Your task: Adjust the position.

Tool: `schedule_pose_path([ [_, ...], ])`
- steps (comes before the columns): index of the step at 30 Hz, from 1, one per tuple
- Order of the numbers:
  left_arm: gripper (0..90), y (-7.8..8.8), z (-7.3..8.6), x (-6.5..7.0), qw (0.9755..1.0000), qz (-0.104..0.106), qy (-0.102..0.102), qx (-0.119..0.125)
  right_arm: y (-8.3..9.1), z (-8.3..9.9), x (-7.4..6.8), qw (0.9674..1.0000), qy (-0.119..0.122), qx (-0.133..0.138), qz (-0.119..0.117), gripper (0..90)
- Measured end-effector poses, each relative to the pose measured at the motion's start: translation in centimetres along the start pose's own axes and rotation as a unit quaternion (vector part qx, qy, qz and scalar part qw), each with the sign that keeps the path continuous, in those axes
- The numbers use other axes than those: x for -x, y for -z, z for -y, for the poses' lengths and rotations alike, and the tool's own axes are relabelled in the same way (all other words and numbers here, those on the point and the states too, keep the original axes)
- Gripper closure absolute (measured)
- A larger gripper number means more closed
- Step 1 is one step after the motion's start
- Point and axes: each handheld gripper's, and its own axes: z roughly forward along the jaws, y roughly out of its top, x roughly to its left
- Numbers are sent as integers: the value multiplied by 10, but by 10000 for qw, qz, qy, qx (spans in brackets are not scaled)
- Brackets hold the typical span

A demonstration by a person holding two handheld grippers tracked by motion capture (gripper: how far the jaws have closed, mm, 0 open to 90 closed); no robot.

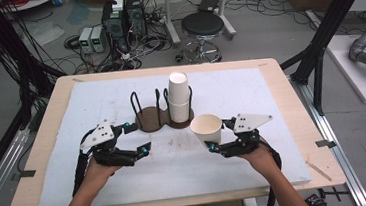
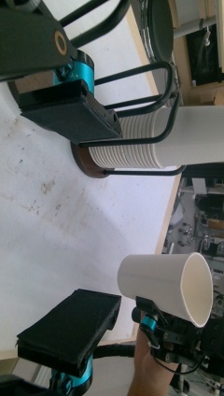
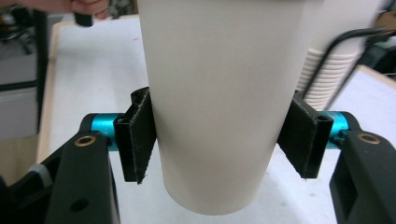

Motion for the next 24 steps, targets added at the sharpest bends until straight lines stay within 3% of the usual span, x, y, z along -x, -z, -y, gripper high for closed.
schedule_pose_path([
  [8, 176, 7, 9, -5, 9994, -246, 85, 205, 14, 13, 6, 9983, -194, 215, 510, 347],
  [24, 180, 17, 26, -8, 9975, -514, 51, 490, 36, 22, 14, 9931, -310, 383, 1065, 345],
])
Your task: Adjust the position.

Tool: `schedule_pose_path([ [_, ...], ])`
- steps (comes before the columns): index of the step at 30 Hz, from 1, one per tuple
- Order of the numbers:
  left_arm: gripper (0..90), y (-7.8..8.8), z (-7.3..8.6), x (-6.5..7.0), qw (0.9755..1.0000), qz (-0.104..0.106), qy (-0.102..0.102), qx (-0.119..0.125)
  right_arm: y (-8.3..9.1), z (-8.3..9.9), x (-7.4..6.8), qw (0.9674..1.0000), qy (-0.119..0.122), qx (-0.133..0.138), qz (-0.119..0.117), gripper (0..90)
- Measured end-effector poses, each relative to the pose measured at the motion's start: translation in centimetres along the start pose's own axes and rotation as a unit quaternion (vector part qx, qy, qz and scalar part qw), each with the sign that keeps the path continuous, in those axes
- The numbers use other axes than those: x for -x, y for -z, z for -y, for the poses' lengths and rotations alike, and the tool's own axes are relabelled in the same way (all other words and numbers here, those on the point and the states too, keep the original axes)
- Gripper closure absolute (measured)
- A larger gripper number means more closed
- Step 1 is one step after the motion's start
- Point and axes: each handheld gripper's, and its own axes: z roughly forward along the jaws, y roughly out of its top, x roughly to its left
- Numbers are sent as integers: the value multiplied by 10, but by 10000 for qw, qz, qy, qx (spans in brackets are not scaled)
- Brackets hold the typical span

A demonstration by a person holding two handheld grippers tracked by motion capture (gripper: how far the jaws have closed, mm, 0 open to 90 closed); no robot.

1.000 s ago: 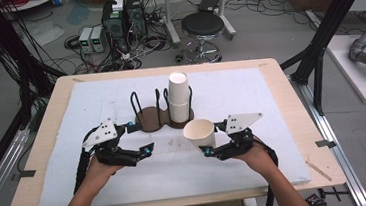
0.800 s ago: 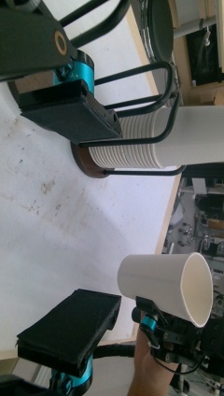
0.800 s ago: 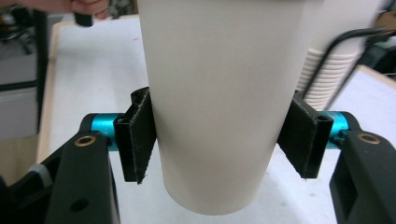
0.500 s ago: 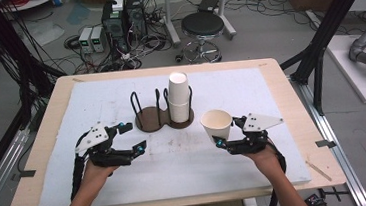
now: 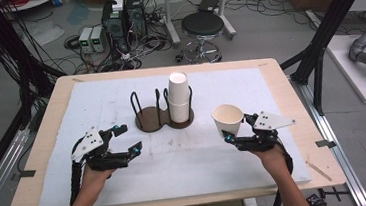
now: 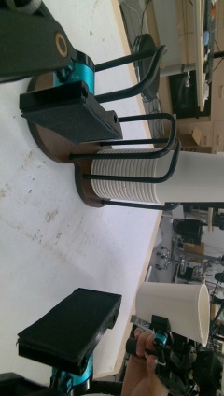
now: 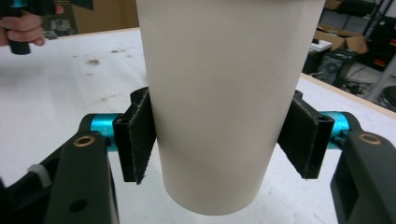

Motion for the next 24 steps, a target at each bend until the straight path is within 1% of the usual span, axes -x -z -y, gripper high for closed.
schedule_pose_path([
  [1, 180, 1, 1, 0, 10000, -7, 5, 22, 1, 1, 1, 10000, -42, 20, 16, 345],
  [10, 182, 3, 5, 1, 9999, -24, -89, 81, 8, 1, 4, 9995, -83, 128, 270, 345],
  [11, 182, 5, 6, 0, 9999, -30, -68, 80, 9, 0, 6, 9993, -59, 179, 317, 345],
  [14, 181, 8, 8, -2, 9999, -71, -5, 100, 10, -1, 8, 9987, -95, 300, 407, 345],
  [17, 181, 9, 8, -2, 9999, -74, 45, 125, 10, -1, 8, 9985, -101, 312, 439, 345],
  [18, 181, 9, 8, -2, 9999, -87, 39, 129, 10, 0, 7, 9985, -137, 298, 434, 345],
  [20, 180, 9, 7, -1, 9999, -81, 30, 107, 10, 1, 8, 9986, -117, 283, 433, 345],
  [23, 181, 7, 7, 0, 9999, -77, 35, 95, 10, 2, 7, 9986, -158, 272, 415, 345],
  [24, 181, 7, 8, 0, 9999, -77, 48, 100, 11, 2, 7, 9985, -115, 296, 435, 345],
])
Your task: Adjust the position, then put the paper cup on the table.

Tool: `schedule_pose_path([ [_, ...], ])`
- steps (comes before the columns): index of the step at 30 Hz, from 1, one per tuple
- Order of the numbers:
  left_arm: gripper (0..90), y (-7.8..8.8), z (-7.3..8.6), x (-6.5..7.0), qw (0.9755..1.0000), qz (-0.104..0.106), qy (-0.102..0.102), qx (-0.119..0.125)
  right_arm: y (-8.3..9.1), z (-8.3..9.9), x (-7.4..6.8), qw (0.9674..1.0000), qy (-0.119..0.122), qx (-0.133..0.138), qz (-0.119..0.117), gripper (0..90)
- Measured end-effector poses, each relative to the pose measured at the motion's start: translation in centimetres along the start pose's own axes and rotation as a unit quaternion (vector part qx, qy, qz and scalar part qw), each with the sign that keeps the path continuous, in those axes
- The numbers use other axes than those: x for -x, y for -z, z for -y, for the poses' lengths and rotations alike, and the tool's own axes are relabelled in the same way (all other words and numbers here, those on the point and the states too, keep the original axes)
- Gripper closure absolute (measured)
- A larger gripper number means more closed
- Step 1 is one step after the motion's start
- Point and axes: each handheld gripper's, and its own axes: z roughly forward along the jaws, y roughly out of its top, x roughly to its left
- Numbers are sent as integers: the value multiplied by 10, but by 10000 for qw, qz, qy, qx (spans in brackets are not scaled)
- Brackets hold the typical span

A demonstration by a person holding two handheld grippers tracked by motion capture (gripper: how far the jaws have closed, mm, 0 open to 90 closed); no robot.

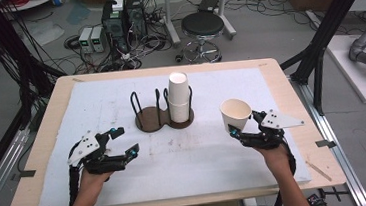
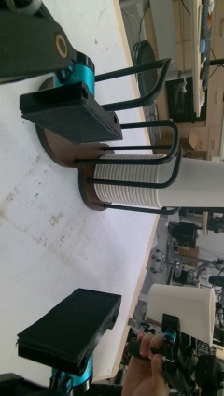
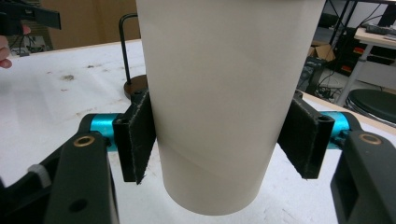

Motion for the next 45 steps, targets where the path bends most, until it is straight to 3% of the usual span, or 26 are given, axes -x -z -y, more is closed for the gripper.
schedule_pose_path([
  [10, 181, -2, 1, -1, 10000, 28, 28, -24, 4, 2, 4, 9997, -89, 92, 188, 344],
  [20, 181, -2, 2, -3, 10000, 11, 41, -26, -3, 7, 12, 9984, -193, 16, 529, 344],
  [34, 181, 0, 2, -4, 10000, -39, 69, -5, -37, 21, 27, 9921, -304, -571, 1078, 340],
  [41, 181, -2, 3, -4, 10000, -24, 89, -37, -47, 28, 30, 9889, -478, -858, 1115, 338],
  [45, 181, -2, 3, -3, 9999, -15, 88, -70, -53, 32, 32, 9854, -602, -1135, 1120, 337],
])
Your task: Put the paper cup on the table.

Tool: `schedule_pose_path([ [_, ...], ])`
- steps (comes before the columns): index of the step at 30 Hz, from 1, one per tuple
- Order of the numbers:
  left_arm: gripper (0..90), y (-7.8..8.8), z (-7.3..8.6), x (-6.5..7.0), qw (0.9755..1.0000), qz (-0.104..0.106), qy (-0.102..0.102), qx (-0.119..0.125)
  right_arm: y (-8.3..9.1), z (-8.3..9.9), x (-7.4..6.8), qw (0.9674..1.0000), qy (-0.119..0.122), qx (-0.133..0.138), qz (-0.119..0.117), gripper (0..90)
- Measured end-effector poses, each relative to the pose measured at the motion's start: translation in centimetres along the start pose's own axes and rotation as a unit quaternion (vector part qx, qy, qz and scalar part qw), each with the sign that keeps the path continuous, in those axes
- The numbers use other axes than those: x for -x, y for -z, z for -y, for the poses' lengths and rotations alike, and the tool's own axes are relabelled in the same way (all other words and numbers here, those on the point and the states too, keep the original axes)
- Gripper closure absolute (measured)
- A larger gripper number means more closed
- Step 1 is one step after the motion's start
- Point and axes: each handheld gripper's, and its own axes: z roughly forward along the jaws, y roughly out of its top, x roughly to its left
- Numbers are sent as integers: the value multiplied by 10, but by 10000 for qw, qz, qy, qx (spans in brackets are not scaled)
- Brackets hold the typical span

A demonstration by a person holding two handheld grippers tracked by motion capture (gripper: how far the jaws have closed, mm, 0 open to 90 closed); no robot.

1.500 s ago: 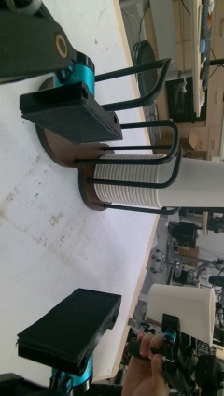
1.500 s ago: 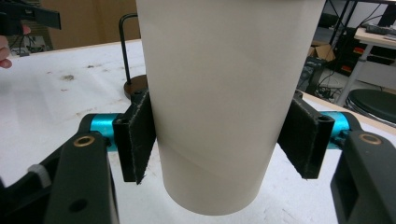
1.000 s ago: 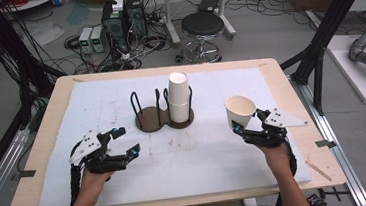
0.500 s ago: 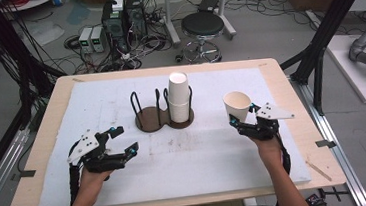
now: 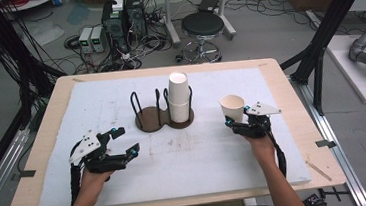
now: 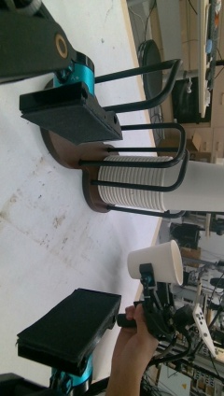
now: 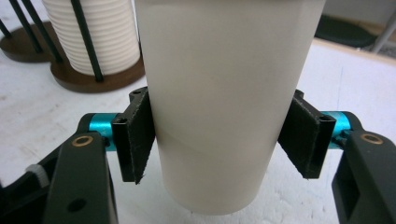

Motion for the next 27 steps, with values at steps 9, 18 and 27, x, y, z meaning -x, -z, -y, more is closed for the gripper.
schedule_pose_path([
  [9, 181, 0, 1, -1, 10000, -35, 19, -18, -6, 6, 2, 9993, -101, -348, -24, 336],
  [18, 181, 0, 2, -2, 9999, -85, 45, -76, -1, 9, 4, 9983, -57, -573, -64, 334],
  [27, 187, -1, 2, -2, 9998, -148, 74, -116, 8, 18, 9, 9976, -42, -666, -188, 326],
])
